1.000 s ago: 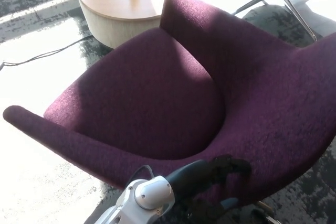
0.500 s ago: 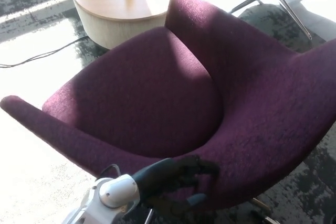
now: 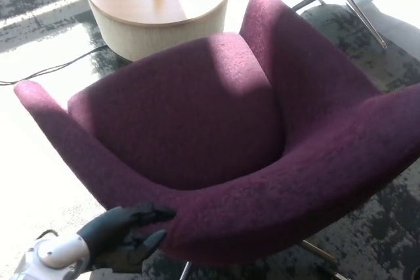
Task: The robot stands in front of a sofa and uses its left hand to push the left side of the sofa
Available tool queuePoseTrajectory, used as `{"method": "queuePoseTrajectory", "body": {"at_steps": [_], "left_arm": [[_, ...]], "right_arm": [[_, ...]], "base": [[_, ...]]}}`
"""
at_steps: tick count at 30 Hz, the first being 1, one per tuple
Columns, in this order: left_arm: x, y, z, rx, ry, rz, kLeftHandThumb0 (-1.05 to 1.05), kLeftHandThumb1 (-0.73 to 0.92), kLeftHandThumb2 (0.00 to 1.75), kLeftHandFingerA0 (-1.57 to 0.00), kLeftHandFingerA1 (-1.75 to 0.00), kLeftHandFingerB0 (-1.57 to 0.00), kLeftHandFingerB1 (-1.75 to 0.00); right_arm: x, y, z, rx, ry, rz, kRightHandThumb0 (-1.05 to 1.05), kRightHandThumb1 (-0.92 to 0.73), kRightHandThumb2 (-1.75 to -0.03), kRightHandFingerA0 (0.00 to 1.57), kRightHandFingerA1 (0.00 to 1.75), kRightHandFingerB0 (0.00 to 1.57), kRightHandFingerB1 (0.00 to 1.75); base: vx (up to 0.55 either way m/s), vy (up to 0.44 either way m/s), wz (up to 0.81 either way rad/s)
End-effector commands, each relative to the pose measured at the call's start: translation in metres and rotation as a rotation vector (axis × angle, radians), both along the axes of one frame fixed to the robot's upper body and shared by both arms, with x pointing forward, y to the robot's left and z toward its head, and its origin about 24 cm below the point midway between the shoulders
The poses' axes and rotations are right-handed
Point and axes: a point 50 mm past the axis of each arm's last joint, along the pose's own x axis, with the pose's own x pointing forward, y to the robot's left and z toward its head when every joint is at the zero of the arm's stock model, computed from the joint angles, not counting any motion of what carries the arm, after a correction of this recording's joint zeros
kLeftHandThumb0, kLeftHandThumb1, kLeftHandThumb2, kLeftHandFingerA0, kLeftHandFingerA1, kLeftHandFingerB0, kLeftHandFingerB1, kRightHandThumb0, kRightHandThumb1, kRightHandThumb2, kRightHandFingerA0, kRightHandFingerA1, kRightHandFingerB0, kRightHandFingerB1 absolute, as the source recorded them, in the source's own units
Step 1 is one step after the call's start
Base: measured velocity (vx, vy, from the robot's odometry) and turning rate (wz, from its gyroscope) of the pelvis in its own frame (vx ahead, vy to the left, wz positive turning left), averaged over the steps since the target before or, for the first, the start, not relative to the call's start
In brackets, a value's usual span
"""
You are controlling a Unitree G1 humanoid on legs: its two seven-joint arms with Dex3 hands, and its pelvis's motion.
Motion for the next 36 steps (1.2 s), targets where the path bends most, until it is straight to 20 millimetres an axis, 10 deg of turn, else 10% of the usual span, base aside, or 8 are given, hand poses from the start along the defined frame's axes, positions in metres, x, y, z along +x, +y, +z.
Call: {"method": "queuePoseTrajectory", "body": {"at_steps": [1,4,5,24,26,29,34,36], "left_arm": [[-0.003,0.026,-0.002,0.020,-0.023,0.050,-0.72,0.92,0.68,-0.16,-0.35,-0.14,-0.30],[0.000,0.037,-0.001,0.012,-0.036,0.095,-0.84,0.75,1.07,-0.12,-0.47,-0.07,-0.41],[0.002,0.043,0.002,0.024,-0.059,0.122,-0.37,0.53,1.11,-0.03,-0.49,0.00,-0.47],[0.010,0.129,0.025,0.099,-0.127,0.419,-0.37,0.48,1.10,-0.04,-0.49,0.00,-0.46],[0.010,0.131,0.025,0.090,-0.133,0.431,-0.82,0.91,0.67,-0.23,-0.38,-0.20,-0.32],[0.009,0.138,0.028,0.054,-0.141,0.465,-0.38,0.46,1.09,-0.04,-0.50,0.00,-0.47],[0.005,0.145,0.029,0.034,-0.145,0.512,-0.85,0.90,0.66,-0.21,-0.39,-0.21,-0.33],[0.000,0.151,0.029,0.030,-0.136,0.529,-0.38,0.48,1.10,-0.05,-0.51,0.00,-0.48]], "right_arm": [[-0.004,-0.004,-0.002,0.009,0.016,-0.020,-0.67,-0.73,-0.63,0.73,0.47,0.56,0.38],[-0.004,-0.004,-0.002,0.008,0.016,-0.018,-0.67,-0.74,-0.63,0.74,0.47,0.57,0.38],[-0.004,-0.004,-0.002,0.009,0.021,-0.022,-0.67,-0.73,-0.63,0.74,0.46,0.56,0.38],[-0.006,-0.003,-0.004,0.018,0.035,-0.015,-0.66,-0.72,-0.63,0.78,0.48,0.58,0.39],[-0.007,-0.004,-0.004,0.019,0.035,-0.016,-0.66,-0.71,-0.62,0.79,0.48,0.58,0.39],[-0.008,-0.005,-0.005,0.026,0.038,-0.020,-0.65,-0.71,-0.63,0.79,0.48,0.60,0.39],[-0.010,-0.004,-0.006,0.017,0.048,-0.017,-0.65,-0.71,-0.62,0.85,0.49,0.61,0.39],[-0.012,-0.004,-0.007,0.019,0.053,-0.013,-0.64,-0.71,-0.62,0.83,0.48,0.59,0.39]], "base": [[0.00,0.000,0.00],[0.00,0.000,0.00],[0.00,0.000,0.00],[0.00,0.000,0.00],[0.00,0.000,0.00],[0.00,0.000,0.00],[0.00,0.000,0.00],[0.00,0.000,0.00]]}}
